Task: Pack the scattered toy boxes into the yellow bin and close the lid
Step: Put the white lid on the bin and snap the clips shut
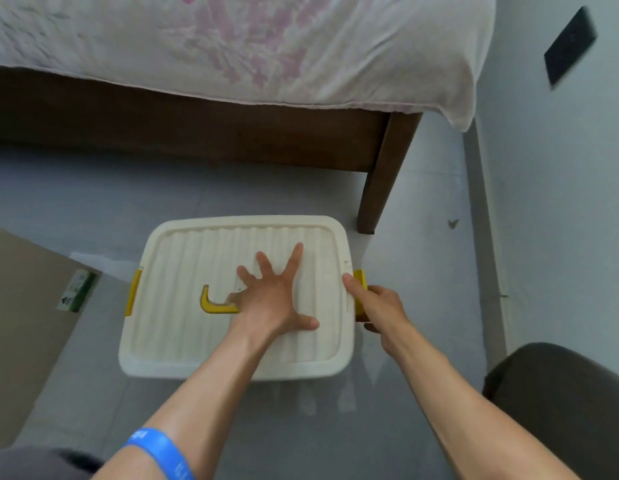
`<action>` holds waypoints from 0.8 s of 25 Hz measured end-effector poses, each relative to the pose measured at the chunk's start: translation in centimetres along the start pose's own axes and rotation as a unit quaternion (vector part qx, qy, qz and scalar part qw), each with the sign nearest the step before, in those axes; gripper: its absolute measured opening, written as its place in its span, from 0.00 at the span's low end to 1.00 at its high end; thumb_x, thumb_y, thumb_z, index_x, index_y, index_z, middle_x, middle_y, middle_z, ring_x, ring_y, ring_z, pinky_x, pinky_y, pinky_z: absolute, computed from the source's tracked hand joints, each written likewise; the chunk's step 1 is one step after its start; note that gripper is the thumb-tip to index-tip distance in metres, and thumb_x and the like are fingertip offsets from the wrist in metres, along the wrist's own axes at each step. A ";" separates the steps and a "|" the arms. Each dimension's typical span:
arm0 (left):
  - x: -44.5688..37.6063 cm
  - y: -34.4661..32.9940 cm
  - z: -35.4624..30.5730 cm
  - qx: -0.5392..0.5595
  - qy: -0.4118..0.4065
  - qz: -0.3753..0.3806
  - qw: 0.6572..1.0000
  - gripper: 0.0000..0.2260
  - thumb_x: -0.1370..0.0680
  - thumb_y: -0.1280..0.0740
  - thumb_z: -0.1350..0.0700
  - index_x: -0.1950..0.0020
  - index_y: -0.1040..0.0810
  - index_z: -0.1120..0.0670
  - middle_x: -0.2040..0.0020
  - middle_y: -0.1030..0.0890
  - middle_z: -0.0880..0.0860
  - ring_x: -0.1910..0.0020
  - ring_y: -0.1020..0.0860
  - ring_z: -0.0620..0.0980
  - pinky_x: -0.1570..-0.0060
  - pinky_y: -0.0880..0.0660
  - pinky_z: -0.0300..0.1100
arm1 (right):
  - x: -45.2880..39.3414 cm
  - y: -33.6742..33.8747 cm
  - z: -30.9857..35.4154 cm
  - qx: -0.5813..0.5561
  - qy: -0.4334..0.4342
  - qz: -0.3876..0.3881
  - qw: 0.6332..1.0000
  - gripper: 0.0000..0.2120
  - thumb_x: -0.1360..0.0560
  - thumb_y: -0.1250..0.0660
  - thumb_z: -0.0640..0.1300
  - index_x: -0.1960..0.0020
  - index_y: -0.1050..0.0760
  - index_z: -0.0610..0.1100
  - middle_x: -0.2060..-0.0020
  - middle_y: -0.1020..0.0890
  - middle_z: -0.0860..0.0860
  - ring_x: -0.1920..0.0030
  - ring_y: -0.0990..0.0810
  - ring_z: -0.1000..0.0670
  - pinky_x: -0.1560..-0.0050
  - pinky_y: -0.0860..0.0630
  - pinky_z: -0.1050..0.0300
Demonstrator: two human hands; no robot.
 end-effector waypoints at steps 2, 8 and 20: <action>-0.3 0.1 -0.5 -0.016 -0.003 0.017 1.000 0.56 0.35 0.26 0.32 0.29 0.71 0.29 0.21 0.65 0.57 0.24 0.58 0.73 0.35 0.37 0.73 | 0.0 0.7 2.0 0.034 0.073 -0.055 0.995 0.22 0.30 0.27 0.63 0.60 0.17 0.43 0.66 0.14 0.51 0.65 0.18 0.50 0.63 0.25 0.57; -0.6 -0.3 -0.3 -0.035 0.008 0.020 0.999 0.54 0.34 0.27 0.31 0.27 0.68 0.29 0.21 0.68 0.59 0.24 0.60 0.74 0.34 0.37 0.73 | 1.2 -1.0 3.0 0.167 0.119 -0.083 0.975 0.15 0.31 0.26 0.59 0.58 0.21 0.47 0.64 0.18 0.54 0.63 0.18 0.52 0.67 0.27 0.58; -0.6 0.1 -0.8 -0.046 0.014 0.041 0.998 0.54 0.33 0.27 0.32 0.26 0.68 0.31 0.22 0.68 0.62 0.25 0.58 0.75 0.33 0.36 0.70 | 0.5 -1.3 1.6 -0.049 0.011 0.009 0.999 0.11 0.31 0.21 0.47 0.53 0.18 0.43 0.57 0.12 0.48 0.57 0.13 0.50 0.51 0.17 0.54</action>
Point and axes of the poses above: each hand's wrist, its own x-axis away from the middle knuckle, its own y-axis out of the back of the hand, z = x × y, the point moved 9 cm from there along -x, towards the middle knuckle
